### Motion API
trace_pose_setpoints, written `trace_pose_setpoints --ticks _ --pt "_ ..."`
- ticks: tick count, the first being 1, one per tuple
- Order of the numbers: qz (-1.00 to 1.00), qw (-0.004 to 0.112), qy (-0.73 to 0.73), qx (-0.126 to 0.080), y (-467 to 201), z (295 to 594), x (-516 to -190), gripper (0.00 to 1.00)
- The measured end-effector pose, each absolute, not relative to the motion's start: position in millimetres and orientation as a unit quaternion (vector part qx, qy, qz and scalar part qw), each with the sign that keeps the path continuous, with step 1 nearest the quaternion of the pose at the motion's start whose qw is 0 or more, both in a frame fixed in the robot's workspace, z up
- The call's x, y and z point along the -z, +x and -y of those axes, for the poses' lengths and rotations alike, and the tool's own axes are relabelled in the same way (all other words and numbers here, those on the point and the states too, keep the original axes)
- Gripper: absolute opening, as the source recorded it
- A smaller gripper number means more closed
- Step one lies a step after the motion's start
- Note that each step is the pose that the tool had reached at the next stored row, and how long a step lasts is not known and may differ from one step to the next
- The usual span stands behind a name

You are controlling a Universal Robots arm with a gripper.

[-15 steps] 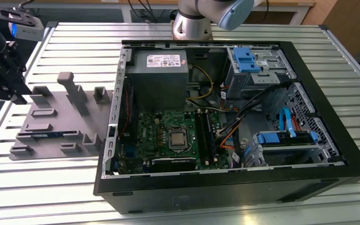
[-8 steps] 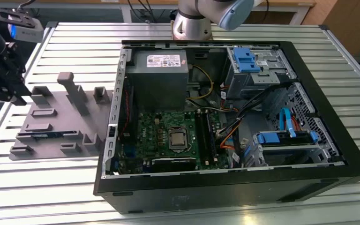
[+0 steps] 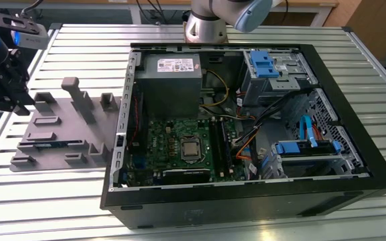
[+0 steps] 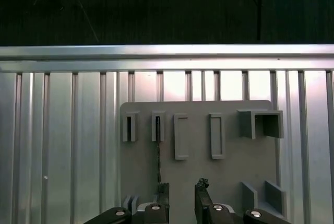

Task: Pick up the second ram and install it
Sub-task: 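Pick up the second ram and move it above second insertion slot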

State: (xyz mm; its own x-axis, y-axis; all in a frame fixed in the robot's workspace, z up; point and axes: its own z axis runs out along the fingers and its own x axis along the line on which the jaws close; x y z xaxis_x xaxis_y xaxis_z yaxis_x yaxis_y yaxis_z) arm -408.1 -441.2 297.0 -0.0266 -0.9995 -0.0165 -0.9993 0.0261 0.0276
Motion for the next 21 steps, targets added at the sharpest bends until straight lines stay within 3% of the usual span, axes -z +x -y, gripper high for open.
trace_pose_setpoints --ticks 2,5,21 --pt "0.716 0.004 0.698 0.016 -408 442 -295 0.34" --pt "0.716 0.004 0.698 0.016 -408 442 -293 0.46" --pt "0.716 0.004 0.698 0.016 -408 449 -275 0.46"
